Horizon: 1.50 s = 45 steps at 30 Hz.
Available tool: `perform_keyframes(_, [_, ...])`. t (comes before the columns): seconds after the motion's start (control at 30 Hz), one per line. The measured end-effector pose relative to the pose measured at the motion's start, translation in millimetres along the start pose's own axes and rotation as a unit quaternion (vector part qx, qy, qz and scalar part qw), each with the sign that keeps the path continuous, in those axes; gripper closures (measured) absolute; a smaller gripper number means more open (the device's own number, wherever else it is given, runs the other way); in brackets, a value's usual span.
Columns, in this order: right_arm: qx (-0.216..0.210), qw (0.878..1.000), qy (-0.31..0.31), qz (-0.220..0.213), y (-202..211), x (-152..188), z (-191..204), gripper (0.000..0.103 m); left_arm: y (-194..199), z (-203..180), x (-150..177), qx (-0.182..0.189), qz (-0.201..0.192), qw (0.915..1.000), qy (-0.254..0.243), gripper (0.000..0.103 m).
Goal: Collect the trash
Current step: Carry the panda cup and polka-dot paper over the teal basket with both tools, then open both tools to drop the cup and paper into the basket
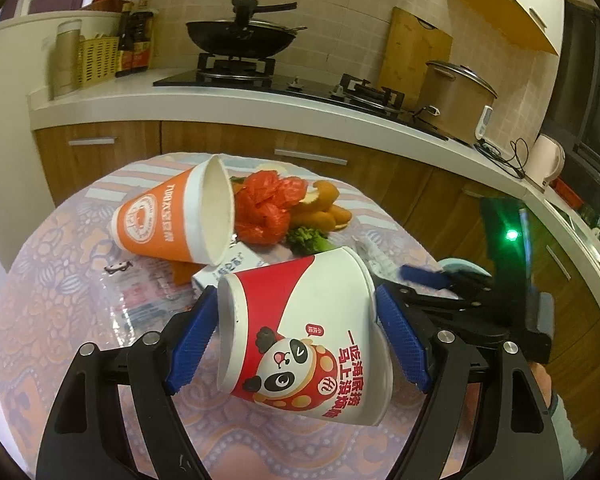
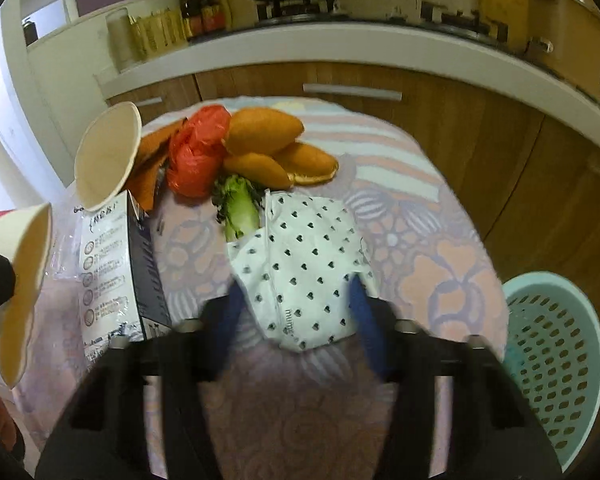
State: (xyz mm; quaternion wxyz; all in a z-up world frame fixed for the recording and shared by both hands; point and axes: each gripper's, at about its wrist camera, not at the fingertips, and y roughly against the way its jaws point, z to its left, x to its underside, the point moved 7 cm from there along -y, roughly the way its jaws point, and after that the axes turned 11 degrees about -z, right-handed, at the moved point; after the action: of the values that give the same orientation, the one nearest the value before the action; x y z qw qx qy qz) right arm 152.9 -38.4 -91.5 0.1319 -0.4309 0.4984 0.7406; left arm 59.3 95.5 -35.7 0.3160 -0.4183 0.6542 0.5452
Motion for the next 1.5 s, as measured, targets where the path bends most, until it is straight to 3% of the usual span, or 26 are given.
perform_keyframes(0.13, [-0.009,1.000,-0.021,-0.021,14.1,-2.1,-12.2,0.094,-8.7,-15.7,-3.7,0.007,0.004,0.9999,-0.010,0.026])
perform_keyframes(0.23, [-0.004,0.998,-0.029,-0.047,30.9,-7.5,-22.4,0.099,-15.6,-33.4,-8.2,0.016,0.004,0.9996,-0.022,0.026])
perform_keyframes(0.43, [0.019,0.994,-0.062,-0.090,70.3,-17.8,-58.1,0.102,-30.6,-73.8,-18.8,0.044,0.003,0.9984,-0.034,0.026])
perform_keyframes(0.63, [0.060,0.987,-0.107,-0.106,110.1,-3.8,-116.8,0.102,-58.1,-134.0,-14.2,0.085,0.016,0.9949,-0.051,0.026])
perform_keyframes(0.9, [0.114,0.978,-0.162,-0.064,112.5,53.7,-189.5,0.102,-107.7,-200.3,29.1,0.134,0.077,0.9860,-0.062,0.026])
perform_keyframes(1.2, [0.139,0.972,-0.188,-0.028,98.7,92.8,-218.0,0.102,-136.6,-239.9,58.2,0.158,0.107,0.9771,-0.094,0.024])
perform_keyframes(1.33, [0.143,0.970,-0.194,-0.023,102.9,100.3,-226.1,0.097,-142.3,-249.4,68.0,0.169,0.121,0.9725,-0.105,0.023])
perform_keyframes(1.4, [0.147,0.969,-0.196,-0.022,106.1,103.0,-229.9,0.088,-143.4,-250.3,71.3,0.168,0.125,0.9718,-0.108,0.020])
perform_keyframes(1.47, [0.156,0.967,-0.199,-0.025,110.3,104.9,-233.8,0.069,-142.4,-248.4,71.7,0.171,0.126,0.9714,-0.106,0.019])
perform_keyframes(1.5, [0.158,0.967,-0.200,-0.028,111.2,104.4,-234.9,0.067,-141.9,-246.9,71.4,0.171,0.126,0.9715,-0.105,0.019])
